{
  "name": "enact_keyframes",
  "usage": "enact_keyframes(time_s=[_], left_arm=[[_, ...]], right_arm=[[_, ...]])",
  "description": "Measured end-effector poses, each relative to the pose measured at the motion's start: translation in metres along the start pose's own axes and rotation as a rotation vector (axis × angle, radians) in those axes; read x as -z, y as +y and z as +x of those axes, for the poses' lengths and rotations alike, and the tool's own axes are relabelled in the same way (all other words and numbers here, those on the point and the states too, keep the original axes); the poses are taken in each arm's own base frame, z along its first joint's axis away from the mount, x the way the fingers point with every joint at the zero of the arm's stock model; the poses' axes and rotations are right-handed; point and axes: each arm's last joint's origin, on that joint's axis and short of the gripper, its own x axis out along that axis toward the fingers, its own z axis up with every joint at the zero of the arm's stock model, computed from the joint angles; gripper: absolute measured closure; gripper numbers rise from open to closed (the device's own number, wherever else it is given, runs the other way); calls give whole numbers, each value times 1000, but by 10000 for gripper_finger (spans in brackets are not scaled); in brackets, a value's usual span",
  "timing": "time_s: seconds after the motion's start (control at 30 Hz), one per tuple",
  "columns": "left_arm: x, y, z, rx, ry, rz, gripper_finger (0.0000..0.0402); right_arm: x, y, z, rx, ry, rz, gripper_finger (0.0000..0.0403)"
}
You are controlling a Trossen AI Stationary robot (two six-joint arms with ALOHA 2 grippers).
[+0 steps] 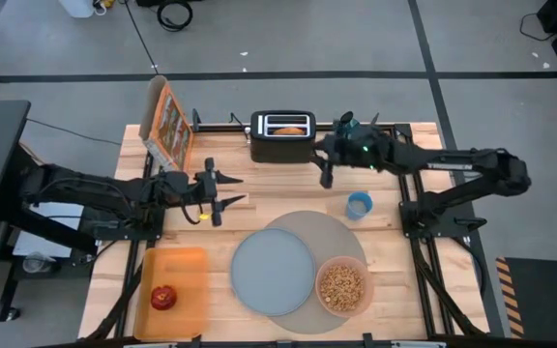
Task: Arrange a breakfast setting
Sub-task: Put the bagel on the blue plate from the toaster on the brown placemat
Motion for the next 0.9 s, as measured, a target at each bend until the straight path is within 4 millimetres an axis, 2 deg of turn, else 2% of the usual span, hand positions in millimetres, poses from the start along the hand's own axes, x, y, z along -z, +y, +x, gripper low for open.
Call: enact_keyframes(time_s=[0.2,0.5,0.67,0.9], left_arm=[[18,-2,-1,-19,-5,-7,198],[47,-5,-10,-56,-167,-26,198],[61,-7,-14,-51,-158,-71,198],[73,-8,-17,-43,-131,-118,198]], right_arm=[[-5,-31,30,3,90,-9,272],[-8,-77,73,-3,251,-65,272],[-12,-100,92,-11,341,-72,272],[-4,-109,120,-66,441,-178,266]])
